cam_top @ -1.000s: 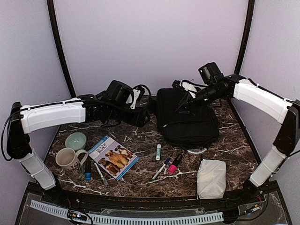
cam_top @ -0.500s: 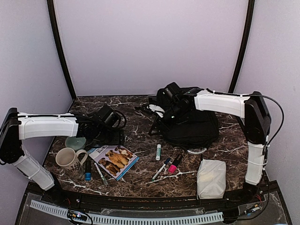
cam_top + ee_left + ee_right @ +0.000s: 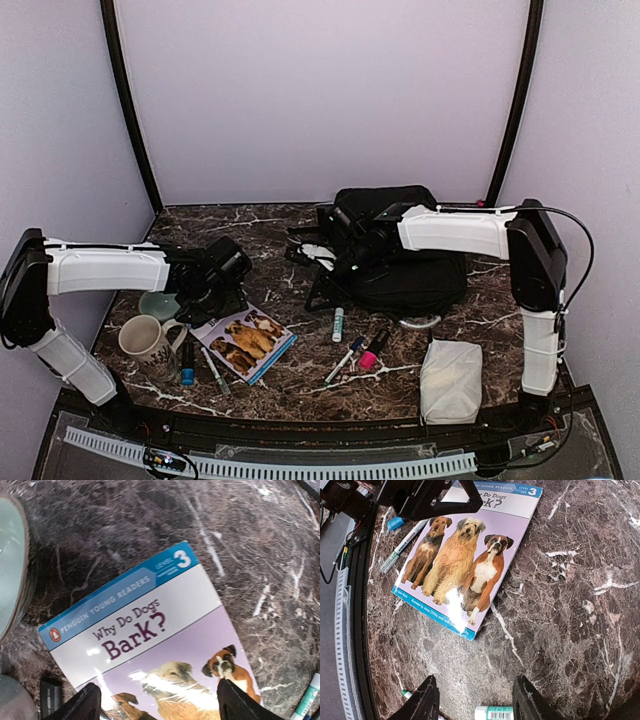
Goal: Pack the student bag
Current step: Pick up the book from the center of the board.
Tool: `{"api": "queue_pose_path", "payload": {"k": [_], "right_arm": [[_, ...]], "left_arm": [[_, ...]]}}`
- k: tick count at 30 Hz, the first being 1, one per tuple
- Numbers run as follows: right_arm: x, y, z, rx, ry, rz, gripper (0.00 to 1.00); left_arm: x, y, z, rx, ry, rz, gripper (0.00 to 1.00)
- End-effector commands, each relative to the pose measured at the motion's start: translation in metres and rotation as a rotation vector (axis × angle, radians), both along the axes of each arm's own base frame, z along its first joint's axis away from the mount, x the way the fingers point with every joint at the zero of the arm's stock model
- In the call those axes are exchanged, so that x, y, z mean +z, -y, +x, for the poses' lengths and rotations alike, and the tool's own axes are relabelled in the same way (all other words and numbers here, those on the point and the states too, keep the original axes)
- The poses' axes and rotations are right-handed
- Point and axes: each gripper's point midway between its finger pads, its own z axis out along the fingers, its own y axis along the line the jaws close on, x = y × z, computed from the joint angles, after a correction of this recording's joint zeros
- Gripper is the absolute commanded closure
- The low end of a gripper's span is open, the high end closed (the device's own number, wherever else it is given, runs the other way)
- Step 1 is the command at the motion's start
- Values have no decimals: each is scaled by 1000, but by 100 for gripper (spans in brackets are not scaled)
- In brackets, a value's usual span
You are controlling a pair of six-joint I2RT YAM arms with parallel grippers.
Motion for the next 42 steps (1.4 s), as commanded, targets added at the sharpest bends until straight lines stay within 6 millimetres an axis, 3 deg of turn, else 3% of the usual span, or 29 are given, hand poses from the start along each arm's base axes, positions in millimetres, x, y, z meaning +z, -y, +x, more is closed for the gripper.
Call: {"api": "queue_pose_path", "payload": {"k": [1, 8, 20, 34, 42], "right_arm": [[8, 1, 0, -4, 13, 25, 50], [3, 2, -5, 3, -7, 22, 50], [1, 3, -8, 8, -7, 19, 50], [-2, 3, -10, 12, -12, 14, 50], [-3, 4, -9, 11, -4, 8, 50]], "left_arm": [[-11, -29, -16, 183, -70, 77, 18], [-22, -39, -27, 272, -90, 55, 18], [-36, -40, -30, 285, -134, 57, 18], [-29, -51, -38, 437, -186, 134, 18], [-46, -39, -39, 450, -214, 63, 19]]}}
